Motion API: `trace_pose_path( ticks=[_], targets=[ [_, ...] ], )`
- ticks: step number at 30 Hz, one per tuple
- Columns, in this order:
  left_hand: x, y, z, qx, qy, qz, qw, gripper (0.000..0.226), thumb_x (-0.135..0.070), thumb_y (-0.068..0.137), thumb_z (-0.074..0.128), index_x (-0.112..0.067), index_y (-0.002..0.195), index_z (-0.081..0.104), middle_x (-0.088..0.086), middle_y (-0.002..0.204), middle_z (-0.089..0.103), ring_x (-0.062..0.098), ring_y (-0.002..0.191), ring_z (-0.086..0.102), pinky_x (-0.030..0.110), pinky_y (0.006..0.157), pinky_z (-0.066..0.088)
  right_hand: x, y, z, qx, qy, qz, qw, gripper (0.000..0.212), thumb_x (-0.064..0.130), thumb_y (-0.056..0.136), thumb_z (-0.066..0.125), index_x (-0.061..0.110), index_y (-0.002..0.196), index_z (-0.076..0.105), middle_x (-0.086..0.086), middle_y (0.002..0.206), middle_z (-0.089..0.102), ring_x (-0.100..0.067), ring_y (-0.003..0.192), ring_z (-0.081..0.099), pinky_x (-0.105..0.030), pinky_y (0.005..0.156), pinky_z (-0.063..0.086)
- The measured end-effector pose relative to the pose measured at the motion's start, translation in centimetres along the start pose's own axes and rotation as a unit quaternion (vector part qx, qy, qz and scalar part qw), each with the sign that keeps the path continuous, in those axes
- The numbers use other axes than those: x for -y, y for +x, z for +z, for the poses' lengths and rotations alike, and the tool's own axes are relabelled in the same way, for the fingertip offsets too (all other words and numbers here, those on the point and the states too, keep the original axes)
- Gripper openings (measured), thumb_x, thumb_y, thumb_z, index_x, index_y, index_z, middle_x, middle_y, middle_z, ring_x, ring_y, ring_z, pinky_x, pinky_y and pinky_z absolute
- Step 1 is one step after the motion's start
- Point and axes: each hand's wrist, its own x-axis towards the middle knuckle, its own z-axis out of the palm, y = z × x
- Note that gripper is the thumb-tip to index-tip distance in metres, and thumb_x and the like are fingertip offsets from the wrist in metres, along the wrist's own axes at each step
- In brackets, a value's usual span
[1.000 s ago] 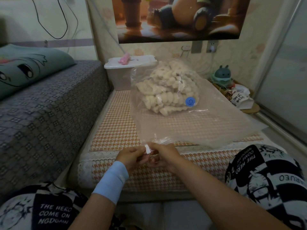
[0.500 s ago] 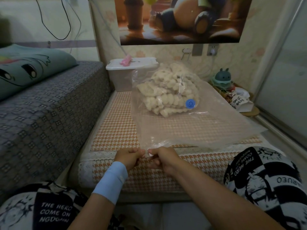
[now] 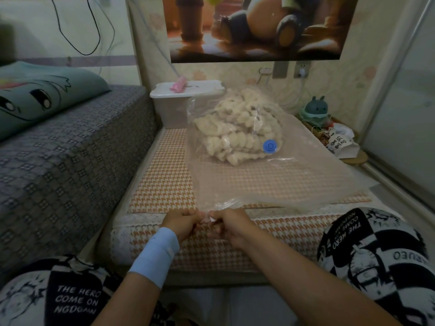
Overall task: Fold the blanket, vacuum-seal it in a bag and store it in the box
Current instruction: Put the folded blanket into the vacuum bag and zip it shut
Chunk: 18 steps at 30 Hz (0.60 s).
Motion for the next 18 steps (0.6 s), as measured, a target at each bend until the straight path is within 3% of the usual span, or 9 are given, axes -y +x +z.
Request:
trace_pose_path(
  ticks=[4, 6, 8, 11, 14, 18],
  targets=[
    [0.0, 0.1, -0.4, -0.002, 0.004, -0.001, 1.000, 0.021, -0.009, 0.086, 0.067, -0.003, 0.066, 0.067, 0.007, 0.055, 0.060, 0.018, 0.053, 0.051, 0.024, 0.053, 0.048, 0.1, -0.1, -0.2, -0.006, 0.012, 0.000, 1.000, 0.011, 0.008, 0.093, 0.066, -0.001, 0.095, 0.060, -0.010, 0.067, 0.057, -0.014, 0.041, 0.049, -0.043, 0.060, 0.060],
    [-0.1, 0.0, -0.4, 0.016, -0.041, -0.009, 0.999, 0.012, -0.007, 0.087, 0.066, -0.001, 0.077, 0.068, 0.013, 0.069, 0.064, 0.022, 0.061, 0.057, 0.029, 0.059, 0.052, 0.2, -0.6, -0.2, 0.039, 0.020, 0.003, 0.999, 0.016, 0.015, 0.096, 0.062, 0.001, 0.104, 0.059, -0.010, 0.077, 0.060, -0.016, 0.046, 0.057, -0.041, 0.057, 0.059],
    [-0.3, -0.4, 0.0, 0.041, -0.069, -0.024, 0.997, 0.008, -0.005, 0.087, 0.064, 0.001, 0.088, 0.068, 0.018, 0.081, 0.068, 0.026, 0.068, 0.063, 0.030, 0.060, 0.056, 0.2, -0.9, 0.0, 0.078, 0.025, 0.003, 0.997, 0.026, 0.020, 0.098, 0.061, -0.001, 0.113, 0.058, -0.010, 0.073, 0.065, -0.019, 0.050, 0.061, -0.037, 0.052, 0.058],
    [-0.5, -0.8, 0.7, 0.043, -0.057, -0.019, 0.997, 0.018, -0.009, 0.086, 0.067, 0.007, 0.093, 0.068, 0.023, 0.085, 0.071, 0.028, 0.070, 0.068, 0.029, 0.057, 0.057, 0.2, -1.0, 0.3, 0.064, 0.008, -0.020, 0.998, 0.023, 0.020, 0.098, 0.061, -0.001, 0.107, 0.062, -0.008, 0.062, 0.063, -0.015, 0.038, 0.049, -0.027, 0.043, 0.050],
    [-0.4, -0.7, 0.7, 0.018, -0.014, 0.018, 1.000, 0.022, -0.011, 0.085, 0.071, 0.011, 0.089, 0.068, 0.019, 0.076, 0.071, 0.018, 0.056, 0.068, 0.025, 0.053, 0.057, 0.0, -0.8, 0.1, 0.031, -0.010, -0.023, 0.999, 0.031, 0.022, 0.094, 0.067, -0.003, 0.113, 0.064, -0.007, 0.066, 0.068, -0.013, 0.035, 0.042, -0.025, 0.040, 0.045],
    [-0.3, -0.7, 0.2, 0.004, 0.013, 0.037, 0.999, 0.015, -0.012, 0.085, 0.070, 0.002, 0.082, 0.070, 0.019, 0.079, 0.072, 0.021, 0.061, 0.066, 0.025, 0.055, 0.056, 0.4, -1.0, -0.3, 0.077, -0.016, 0.007, 0.997, 0.031, 0.025, 0.093, 0.069, 0.002, 0.112, 0.067, -0.005, 0.074, 0.070, -0.012, 0.041, 0.043, -0.025, 0.043, 0.045]
  ],
)
